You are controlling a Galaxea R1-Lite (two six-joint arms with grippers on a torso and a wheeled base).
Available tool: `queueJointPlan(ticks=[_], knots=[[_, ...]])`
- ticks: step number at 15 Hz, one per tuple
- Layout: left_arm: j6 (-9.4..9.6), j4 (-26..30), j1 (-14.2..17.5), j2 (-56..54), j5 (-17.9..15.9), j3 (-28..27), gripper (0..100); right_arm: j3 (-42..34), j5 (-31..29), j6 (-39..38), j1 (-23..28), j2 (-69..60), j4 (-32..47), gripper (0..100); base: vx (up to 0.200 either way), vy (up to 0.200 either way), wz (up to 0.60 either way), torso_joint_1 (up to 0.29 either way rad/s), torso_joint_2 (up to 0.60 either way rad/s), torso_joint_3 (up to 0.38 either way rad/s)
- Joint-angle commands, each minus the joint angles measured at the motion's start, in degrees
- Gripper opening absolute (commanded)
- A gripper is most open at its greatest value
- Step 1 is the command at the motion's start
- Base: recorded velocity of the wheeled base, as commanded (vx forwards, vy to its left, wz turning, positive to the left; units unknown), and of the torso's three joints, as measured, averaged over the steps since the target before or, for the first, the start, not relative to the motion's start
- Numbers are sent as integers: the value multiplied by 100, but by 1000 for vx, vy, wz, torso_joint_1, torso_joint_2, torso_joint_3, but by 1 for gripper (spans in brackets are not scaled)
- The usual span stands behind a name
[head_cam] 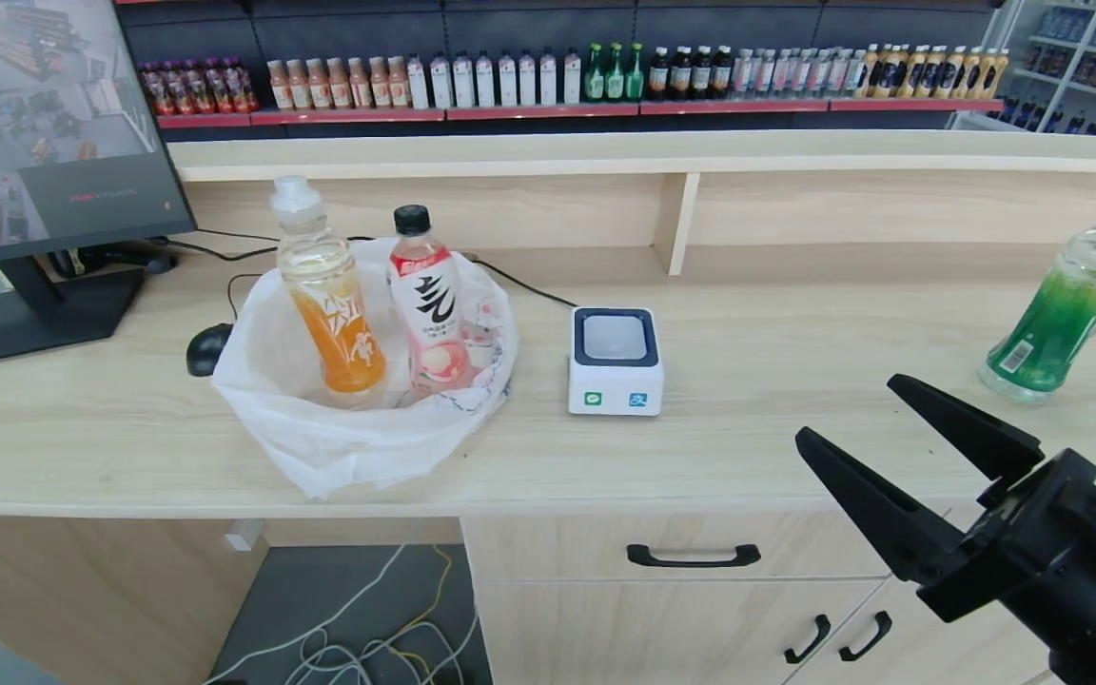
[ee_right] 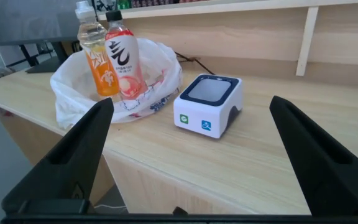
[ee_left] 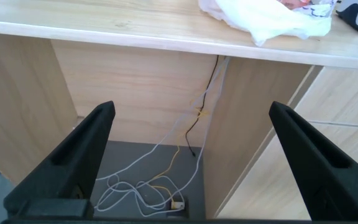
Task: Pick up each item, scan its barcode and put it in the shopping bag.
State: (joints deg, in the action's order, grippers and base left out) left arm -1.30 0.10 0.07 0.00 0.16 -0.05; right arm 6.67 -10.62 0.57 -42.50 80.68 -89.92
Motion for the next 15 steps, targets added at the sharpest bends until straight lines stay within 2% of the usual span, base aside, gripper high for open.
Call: queueJointPlan(ticks=[1, 15], knots=[[-1, -1, 1, 0, 2, 5, 100, -25, -2, 4, 48, 45, -8, 100, 0, -200, 0, 2, 12, 2], [-19, -1, 1, 0, 11, -4, 100, 36, -2, 4, 1209, 537, -8, 100, 0, -200, 0, 2, 3, 0]])
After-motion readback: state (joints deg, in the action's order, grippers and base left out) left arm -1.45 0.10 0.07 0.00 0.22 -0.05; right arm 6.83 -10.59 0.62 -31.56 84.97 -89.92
